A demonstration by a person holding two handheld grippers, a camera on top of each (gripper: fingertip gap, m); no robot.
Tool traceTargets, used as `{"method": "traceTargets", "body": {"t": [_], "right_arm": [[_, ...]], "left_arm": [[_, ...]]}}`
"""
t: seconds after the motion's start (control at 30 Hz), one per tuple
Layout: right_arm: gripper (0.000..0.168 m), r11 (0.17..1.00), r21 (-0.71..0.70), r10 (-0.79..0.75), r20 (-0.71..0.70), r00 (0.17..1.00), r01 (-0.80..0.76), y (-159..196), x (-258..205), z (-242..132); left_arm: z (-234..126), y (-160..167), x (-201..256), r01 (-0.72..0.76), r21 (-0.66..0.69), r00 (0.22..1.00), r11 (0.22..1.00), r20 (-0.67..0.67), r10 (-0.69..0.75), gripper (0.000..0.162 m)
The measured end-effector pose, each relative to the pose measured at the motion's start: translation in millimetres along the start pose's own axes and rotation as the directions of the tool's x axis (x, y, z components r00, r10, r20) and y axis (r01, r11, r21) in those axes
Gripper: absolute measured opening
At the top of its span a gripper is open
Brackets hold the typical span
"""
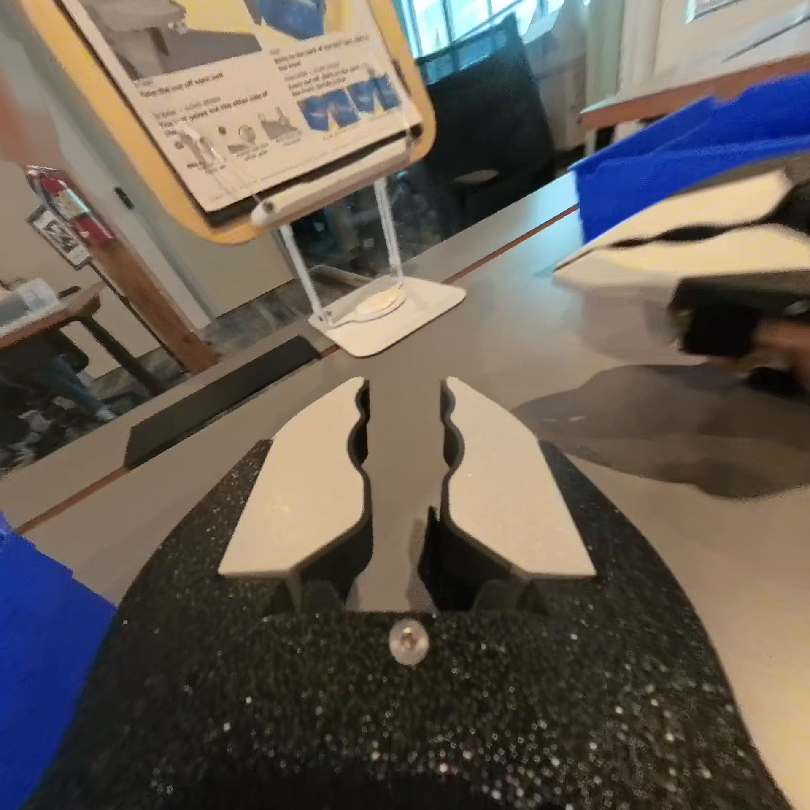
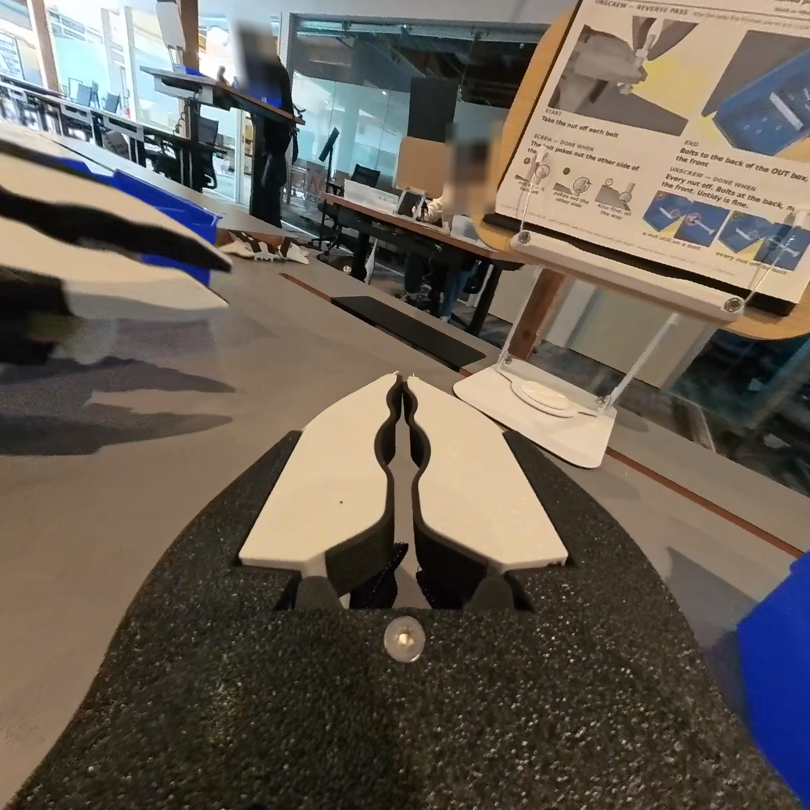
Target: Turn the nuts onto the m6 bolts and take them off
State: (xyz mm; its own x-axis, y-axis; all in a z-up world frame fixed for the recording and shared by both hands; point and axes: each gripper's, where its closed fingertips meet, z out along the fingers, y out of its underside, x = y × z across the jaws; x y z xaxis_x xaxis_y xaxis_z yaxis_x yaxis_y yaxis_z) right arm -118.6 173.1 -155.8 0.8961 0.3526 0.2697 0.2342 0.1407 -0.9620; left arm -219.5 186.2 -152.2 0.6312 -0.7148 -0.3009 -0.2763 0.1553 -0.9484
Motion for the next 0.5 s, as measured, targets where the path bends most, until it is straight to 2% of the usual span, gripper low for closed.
{"method": "traceTargets", "body": {"t": [0.13,0.27,0.33,0.4,0.47,0.5], "right_arm": [[0.000,1.000,0.014,0.021,0.000,1.000,-0.021,-1,2,-2],[0.000,1.000,0.016,0.027,-0.002,1.000,-0.027,-2,2,-2],[0.000,1.000,0.015,0.027,0.000,1.000,-0.027,-2,2,-2],[0.000,1.000,0.013,0.025,0.003,1.000,-0.025,-1,1,-1],[0.000,1.000,0.010,0.020,0.005,1.000,-0.021,-1,0,-1],[0.000,1.000,0.009,0.018,0.005,1.000,-0.018,-1,0,-1]], "left_arm": [[-46,-34,4,0.012,-0.009,0.998,1.000,-0.064,-0.013,0.037],[-105,-35,-36,-0.100,-0.159,0.992,0.982,0.063,0.112,0.031],[-137,-24,-77,-0.132,-0.288,0.970,0.948,0.162,0.184,0.024],[-169,-4,-116,-0.188,-0.448,0.935,0.874,0.192,0.299,0.004],[-196,30,-149,-0.153,-0.628,0.925,0.763,0.181,0.334,0.004],[-207,49,-158,-0.112,-0.700,0.943,0.705,0.150,0.298,0.004]]}}
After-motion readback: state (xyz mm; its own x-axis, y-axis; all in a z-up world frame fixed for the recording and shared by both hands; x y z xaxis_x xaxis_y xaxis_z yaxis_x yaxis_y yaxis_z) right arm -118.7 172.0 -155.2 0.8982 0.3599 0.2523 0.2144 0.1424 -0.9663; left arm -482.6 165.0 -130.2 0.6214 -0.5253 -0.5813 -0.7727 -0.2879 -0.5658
